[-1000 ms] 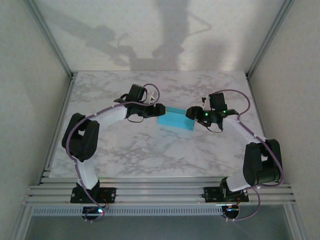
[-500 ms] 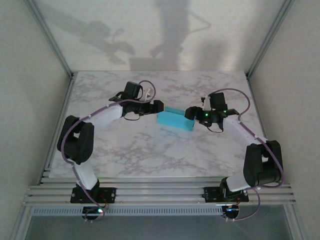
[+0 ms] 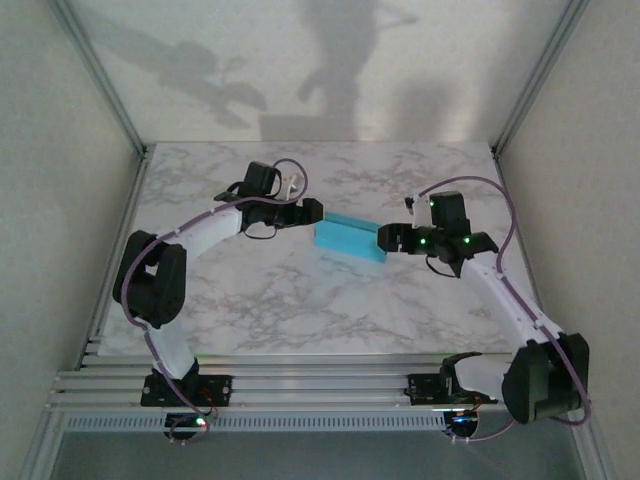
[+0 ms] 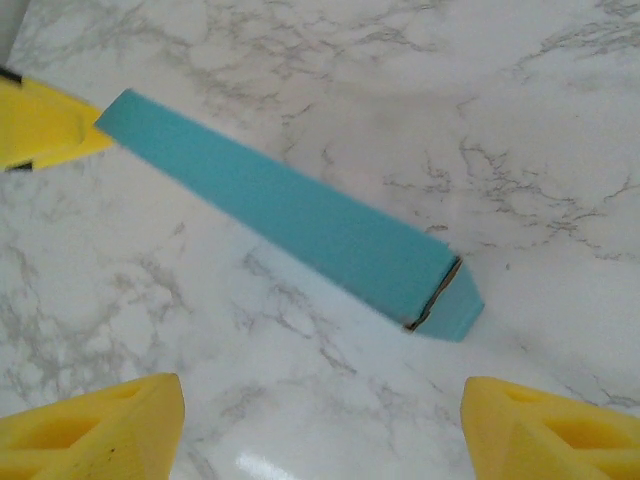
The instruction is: Fold the paper box
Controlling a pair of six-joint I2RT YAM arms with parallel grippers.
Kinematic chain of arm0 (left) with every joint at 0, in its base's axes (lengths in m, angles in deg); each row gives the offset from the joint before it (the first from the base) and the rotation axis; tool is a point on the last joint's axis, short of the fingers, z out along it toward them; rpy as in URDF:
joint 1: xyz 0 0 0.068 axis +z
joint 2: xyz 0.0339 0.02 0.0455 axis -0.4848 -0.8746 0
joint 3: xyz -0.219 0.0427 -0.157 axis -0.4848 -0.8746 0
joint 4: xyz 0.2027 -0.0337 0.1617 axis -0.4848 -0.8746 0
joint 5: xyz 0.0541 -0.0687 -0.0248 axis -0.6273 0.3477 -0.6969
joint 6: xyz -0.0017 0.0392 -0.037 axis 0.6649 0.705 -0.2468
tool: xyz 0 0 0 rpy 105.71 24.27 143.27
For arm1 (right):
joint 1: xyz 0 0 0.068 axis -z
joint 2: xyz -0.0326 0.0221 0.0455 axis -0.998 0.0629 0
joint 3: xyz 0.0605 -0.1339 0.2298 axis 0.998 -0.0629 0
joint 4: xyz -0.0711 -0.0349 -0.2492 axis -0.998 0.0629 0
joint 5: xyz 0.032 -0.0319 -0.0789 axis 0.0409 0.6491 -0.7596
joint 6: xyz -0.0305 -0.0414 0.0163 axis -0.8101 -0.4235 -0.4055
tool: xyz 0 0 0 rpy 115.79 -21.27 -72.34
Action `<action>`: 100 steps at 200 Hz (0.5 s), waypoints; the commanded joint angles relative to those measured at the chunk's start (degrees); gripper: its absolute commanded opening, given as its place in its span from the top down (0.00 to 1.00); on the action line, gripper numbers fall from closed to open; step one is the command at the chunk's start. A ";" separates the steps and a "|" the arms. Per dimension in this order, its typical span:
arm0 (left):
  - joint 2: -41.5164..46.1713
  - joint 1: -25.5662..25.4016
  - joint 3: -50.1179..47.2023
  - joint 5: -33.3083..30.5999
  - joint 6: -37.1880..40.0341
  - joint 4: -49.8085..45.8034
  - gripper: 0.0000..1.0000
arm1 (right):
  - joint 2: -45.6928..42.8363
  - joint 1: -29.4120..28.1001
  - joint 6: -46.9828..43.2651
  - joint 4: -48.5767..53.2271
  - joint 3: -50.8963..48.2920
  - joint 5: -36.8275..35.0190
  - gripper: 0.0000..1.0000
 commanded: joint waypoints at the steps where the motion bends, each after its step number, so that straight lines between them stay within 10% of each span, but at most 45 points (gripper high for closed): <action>1: -1.04 0.62 2.83 0.09 0.54 -0.02 0.12 | -2.40 -4.50 -4.59 3.36 -1.00 -6.15 0.27; 100: -6.09 1.09 5.85 -4.02 -0.81 0.36 0.36 | -5.58 -13.11 -3.52 -0.45 -3.01 -16.02 0.57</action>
